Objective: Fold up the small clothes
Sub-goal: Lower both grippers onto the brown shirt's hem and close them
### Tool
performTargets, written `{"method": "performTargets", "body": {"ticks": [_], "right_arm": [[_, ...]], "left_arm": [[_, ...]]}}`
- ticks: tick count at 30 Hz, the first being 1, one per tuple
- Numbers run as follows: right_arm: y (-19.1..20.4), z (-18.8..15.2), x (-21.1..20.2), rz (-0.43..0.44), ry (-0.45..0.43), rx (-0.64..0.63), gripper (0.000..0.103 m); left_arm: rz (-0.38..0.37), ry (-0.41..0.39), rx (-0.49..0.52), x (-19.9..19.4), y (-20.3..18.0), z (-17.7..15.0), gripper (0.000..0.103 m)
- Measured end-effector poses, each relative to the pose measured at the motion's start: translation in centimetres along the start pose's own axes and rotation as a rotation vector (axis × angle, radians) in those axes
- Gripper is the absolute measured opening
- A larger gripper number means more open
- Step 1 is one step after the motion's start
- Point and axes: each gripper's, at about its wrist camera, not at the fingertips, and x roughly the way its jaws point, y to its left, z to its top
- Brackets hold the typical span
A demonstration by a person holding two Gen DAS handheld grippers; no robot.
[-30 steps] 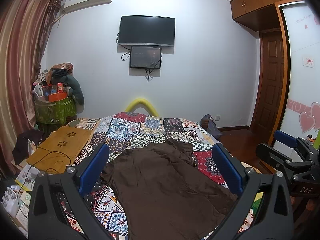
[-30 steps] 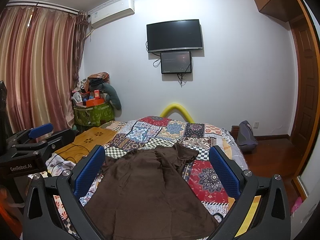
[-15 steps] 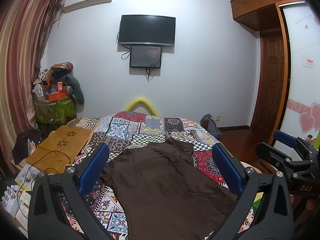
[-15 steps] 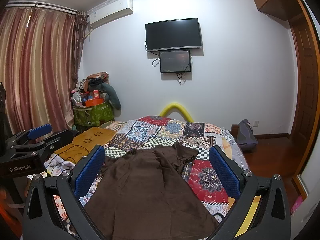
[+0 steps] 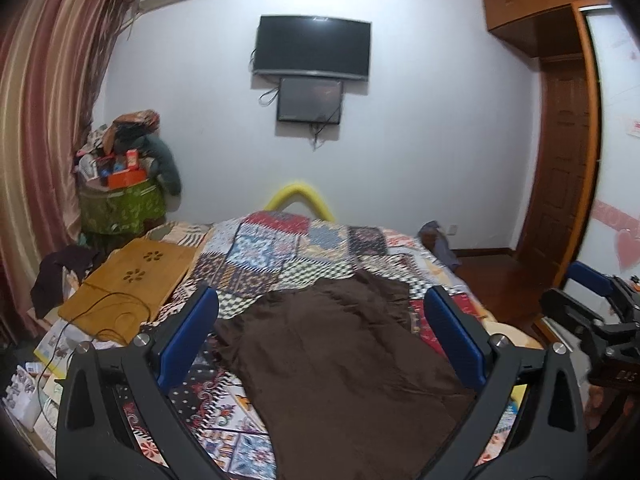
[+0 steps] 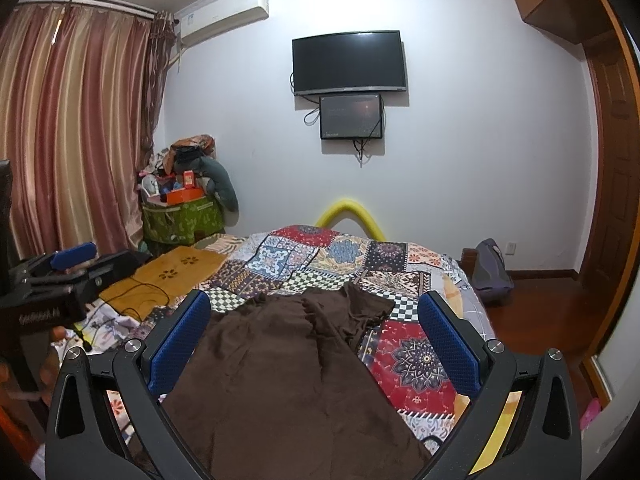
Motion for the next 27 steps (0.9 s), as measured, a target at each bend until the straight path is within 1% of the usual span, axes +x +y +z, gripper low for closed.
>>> {"method": "performTargets", "body": {"ticks": [4,5,6,7,9,12,16,17,20,24,27], "right_arm": [[-0.7,-0.3,2.5,-0.001,0.041,-0.017,0.103],[-1.1,-0.4,3.5,0.002,0.059,-0.017,0.099],[-1.4,-0.6,4.2,0.007,0.073,-0.017,0.092],[-1.7,-0.7,4.9,0.013,0.091,-0.016,0.088],[-2.3,-0.9,6.2,0.022,0.131,-0.011,0.074],[-3.7,-1.0,8.4,0.05,0.189,0.027,0.063],[-5.6,-1.2,11.4,0.049,0.251,0.056,0.061],[-6.2,-1.4,12.1,0.05,0.271,0.064,0.061],[-7.8,-1.7,15.0,0.049,0.328,0.097,0.062],[-9.8,-2.4,18.7,0.026,0.413,0.131,0.062],[-11.1,-3.0,21.7,0.023,0.474,0.151,0.062]], "left_arm": [[0.057,0.043,-0.032,3.5,3.0,0.4,0.103],[0.062,0.069,-0.048,4.7,4.0,0.6,0.103],[0.065,0.096,-0.069,6.0,5.1,0.6,0.103],[0.071,0.121,-0.091,7.1,6.2,0.5,0.102],[0.088,0.174,-0.124,9.3,8.0,0.1,0.09],[0.13,0.263,-0.156,12.9,10.8,-0.9,0.082],[0.193,0.372,-0.157,17.6,13.7,-2.7,0.079],[0.204,0.41,-0.165,19.0,14.5,-3.5,0.077],[0.219,0.519,-0.212,22.3,16.7,-5.8,0.076],[0.242,0.611,-0.247,25.9,18.6,-8.5,0.071],[0.247,0.66,-0.262,28.2,19.6,-9.9,0.07]]}}
